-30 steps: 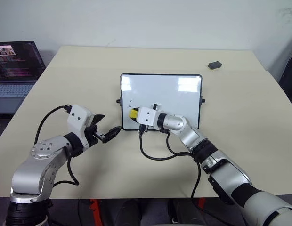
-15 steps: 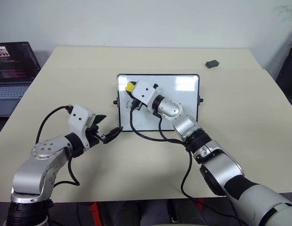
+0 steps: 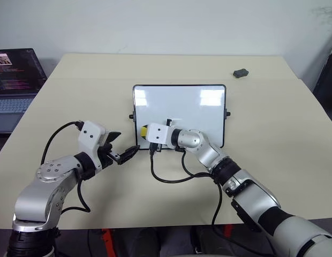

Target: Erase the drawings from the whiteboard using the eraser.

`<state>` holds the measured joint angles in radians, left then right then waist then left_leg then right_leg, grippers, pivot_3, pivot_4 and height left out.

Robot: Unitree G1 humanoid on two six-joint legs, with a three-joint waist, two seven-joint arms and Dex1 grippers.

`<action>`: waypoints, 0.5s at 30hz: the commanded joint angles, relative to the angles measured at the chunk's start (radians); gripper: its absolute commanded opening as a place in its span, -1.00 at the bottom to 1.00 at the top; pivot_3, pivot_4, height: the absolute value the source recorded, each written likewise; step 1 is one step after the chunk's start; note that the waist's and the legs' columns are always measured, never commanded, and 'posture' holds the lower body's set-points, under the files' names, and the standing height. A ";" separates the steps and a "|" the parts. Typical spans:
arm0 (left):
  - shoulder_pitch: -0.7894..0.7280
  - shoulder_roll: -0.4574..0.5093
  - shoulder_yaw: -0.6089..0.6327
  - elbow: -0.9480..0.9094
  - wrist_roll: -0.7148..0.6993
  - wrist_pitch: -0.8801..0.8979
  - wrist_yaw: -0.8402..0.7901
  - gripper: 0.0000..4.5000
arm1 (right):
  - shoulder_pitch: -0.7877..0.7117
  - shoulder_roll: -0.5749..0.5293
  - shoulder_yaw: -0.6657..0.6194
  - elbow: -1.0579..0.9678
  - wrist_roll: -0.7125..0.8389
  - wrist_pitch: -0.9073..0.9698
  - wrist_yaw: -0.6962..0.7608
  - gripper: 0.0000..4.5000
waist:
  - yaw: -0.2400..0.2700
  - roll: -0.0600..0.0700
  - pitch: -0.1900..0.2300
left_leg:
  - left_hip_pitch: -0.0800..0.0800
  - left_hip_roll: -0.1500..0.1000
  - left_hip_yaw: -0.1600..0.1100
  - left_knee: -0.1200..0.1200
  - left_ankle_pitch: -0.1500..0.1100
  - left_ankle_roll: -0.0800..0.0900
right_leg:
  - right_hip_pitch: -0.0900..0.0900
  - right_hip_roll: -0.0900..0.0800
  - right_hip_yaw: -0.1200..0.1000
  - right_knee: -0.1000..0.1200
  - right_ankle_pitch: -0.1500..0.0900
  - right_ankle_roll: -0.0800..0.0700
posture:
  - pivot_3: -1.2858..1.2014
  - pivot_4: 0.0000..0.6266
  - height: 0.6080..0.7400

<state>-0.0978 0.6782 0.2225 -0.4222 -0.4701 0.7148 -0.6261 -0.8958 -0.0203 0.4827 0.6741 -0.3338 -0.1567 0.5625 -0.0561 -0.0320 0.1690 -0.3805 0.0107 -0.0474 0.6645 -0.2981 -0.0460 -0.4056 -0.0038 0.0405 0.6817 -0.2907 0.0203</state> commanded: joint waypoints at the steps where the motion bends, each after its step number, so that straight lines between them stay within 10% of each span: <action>1: -0.013 0.008 -0.004 -0.025 -0.006 -0.012 -0.007 1.00 | -0.042 0.013 -0.060 0.000 0.001 0.019 -0.101 -0.49 | 0.000 0.000 0.000 | 0.000 0.000 0.000 0.000 0.000 0.000 | 0.000 0.000 0.000 0.000 0.000 0.000 | 0.03 -0.52 1.00; 8: -0.005 0.004 -0.008 -0.029 -0.006 -0.012 -0.002 1.00 | -0.150 0.039 -0.166 0.065 0.021 -0.030 -0.321 -0.49 | 0.002 0.000 0.000 | -0.001 0.000 0.000 0.000 0.002 -0.003 | -0.001 0.000 0.000 -0.001 0.000 0.000 | 0.03 -0.52 1.00; 15: -0.001 0.001 -0.008 -0.034 -0.011 -0.010 0.003 1.00 | -0.090 0.044 -0.096 0.062 0.018 -0.016 -0.168 -0.49 | -0.004 0.000 0.000 | -0.002 0.000 0.001 -0.002 0.001 -0.003 | -0.001 0.000 0.000 -0.001 0.000 0.000 | 0.03 -0.52 1.00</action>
<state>-0.0972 0.6779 0.2037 -0.4236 -0.4709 0.7148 -0.6223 -1.0102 0.0198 0.3571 0.7575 -0.3215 -0.1733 0.3353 -0.0600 -0.0320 0.1690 -0.3827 0.0109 -0.0467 0.6624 -0.2969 -0.0494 -0.4067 -0.0038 0.0406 0.6810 -0.2907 0.0203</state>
